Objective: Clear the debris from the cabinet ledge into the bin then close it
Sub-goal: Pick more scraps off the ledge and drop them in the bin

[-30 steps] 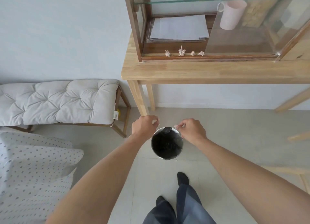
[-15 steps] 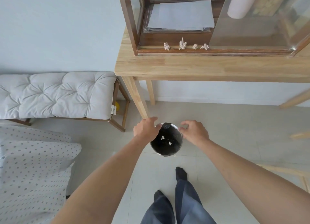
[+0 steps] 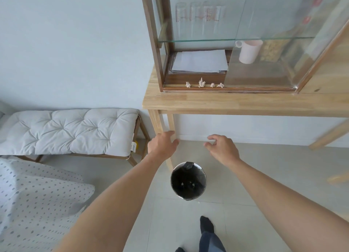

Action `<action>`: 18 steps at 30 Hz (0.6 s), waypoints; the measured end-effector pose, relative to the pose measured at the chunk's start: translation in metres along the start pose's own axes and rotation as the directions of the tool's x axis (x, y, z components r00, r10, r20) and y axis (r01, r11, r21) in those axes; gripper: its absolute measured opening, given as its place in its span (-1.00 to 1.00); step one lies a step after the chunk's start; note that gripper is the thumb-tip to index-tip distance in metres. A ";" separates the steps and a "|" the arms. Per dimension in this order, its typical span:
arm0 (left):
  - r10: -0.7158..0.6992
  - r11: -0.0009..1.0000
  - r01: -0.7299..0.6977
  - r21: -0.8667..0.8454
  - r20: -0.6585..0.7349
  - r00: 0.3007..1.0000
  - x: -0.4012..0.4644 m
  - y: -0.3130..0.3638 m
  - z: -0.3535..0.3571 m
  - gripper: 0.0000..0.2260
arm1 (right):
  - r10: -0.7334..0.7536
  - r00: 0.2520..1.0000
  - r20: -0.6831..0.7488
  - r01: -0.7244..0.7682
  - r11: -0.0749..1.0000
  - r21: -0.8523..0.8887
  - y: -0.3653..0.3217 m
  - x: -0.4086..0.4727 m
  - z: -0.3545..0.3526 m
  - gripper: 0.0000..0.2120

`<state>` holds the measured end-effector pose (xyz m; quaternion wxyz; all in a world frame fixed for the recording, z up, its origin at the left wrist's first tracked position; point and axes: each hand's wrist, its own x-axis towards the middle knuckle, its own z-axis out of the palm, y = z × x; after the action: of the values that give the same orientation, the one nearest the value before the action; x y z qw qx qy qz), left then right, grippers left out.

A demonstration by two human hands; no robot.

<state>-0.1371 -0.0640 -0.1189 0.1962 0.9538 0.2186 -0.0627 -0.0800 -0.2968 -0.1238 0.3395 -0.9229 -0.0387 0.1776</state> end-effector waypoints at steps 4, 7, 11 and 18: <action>0.047 0.999 -0.046 0.015 -0.063 0.997 0.001 0.012 -0.033 -0.54 | -0.027 0.998 -0.053 0.028 0.999 0.027 -0.019 -0.003 -0.024 -0.57; 0.098 0.995 -0.095 0.035 -0.116 0.988 0.004 0.020 -0.056 -0.56 | -0.048 0.995 -0.092 0.051 0.998 0.031 -0.032 0.000 -0.040 -0.57; 0.118 0.992 -0.123 -0.017 -0.168 0.979 0.015 0.029 -0.084 -0.56 | -0.082 0.987 -0.140 0.089 0.995 0.046 -0.049 0.011 -0.058 -0.60; 0.103 0.994 -0.109 -0.019 -0.212 0.972 0.042 0.041 -0.111 -0.56 | -0.128 0.974 -0.188 0.141 0.988 0.058 -0.080 0.043 -0.078 -0.59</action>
<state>-0.0777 -0.0368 -0.0114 0.1895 0.9623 0.1879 0.0524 -0.0087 -0.2748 -0.0299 0.3853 -0.9180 -0.0633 0.0693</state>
